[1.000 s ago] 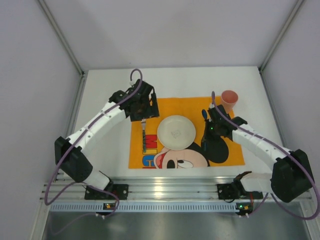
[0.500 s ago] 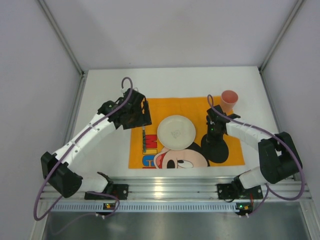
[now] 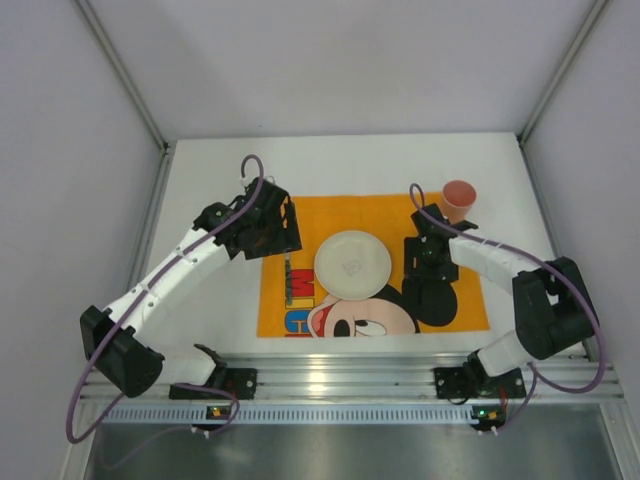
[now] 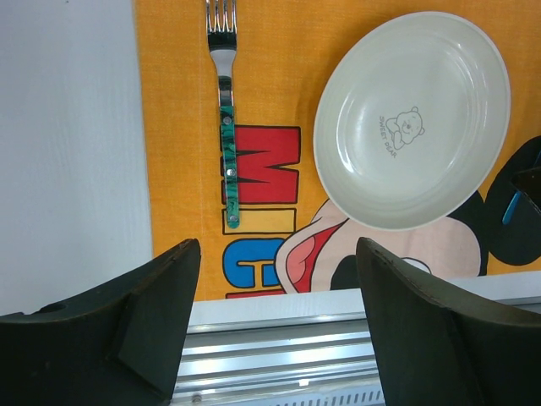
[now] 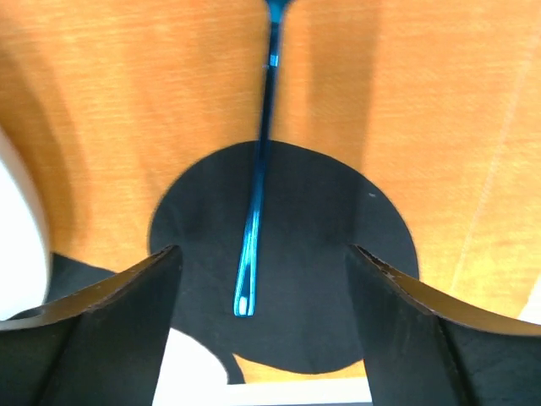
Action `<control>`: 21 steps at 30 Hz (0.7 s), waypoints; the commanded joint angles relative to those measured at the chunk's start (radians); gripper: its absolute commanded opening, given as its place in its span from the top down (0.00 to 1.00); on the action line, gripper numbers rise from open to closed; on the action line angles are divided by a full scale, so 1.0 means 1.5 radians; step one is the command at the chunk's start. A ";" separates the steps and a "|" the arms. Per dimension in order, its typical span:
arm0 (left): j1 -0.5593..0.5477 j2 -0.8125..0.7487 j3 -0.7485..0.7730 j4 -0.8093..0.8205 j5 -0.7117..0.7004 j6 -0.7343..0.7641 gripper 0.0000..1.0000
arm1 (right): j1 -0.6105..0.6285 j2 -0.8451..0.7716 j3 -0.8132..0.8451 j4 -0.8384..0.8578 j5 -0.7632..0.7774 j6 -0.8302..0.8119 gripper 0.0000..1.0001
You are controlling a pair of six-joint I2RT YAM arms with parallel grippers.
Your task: Set the dinner table for one person
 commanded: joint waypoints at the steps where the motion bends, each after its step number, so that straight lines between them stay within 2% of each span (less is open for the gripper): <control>1: 0.002 0.005 0.013 -0.006 -0.002 0.004 0.21 | -0.004 -0.032 0.031 -0.048 0.058 -0.002 0.20; 5: 0.002 0.010 0.016 0.001 -0.009 0.008 0.20 | -0.002 -0.092 0.061 -0.111 0.076 0.011 0.12; 6: 0.002 0.011 0.017 0.001 -0.013 0.017 0.20 | 0.003 -0.128 0.082 -0.125 0.076 0.013 0.00; 10: 0.006 0.013 0.032 -0.004 -0.043 0.050 0.15 | 0.024 -0.243 0.159 -0.173 0.048 0.000 0.00; 14: 0.007 -0.007 0.027 0.001 -0.079 0.081 0.02 | 0.074 -0.403 0.217 -0.168 0.003 0.014 0.00; 17: 0.008 -0.039 0.000 0.018 -0.100 0.093 0.02 | 0.075 -0.494 0.147 -0.155 0.005 0.095 0.00; 20: 0.008 -0.084 -0.056 0.056 -0.128 0.094 0.02 | 0.075 -0.627 -0.027 -0.158 -0.010 0.156 0.00; 21: 0.007 -0.109 -0.080 0.064 -0.151 0.090 0.02 | 0.074 -0.696 -0.049 -0.167 -0.010 0.172 0.00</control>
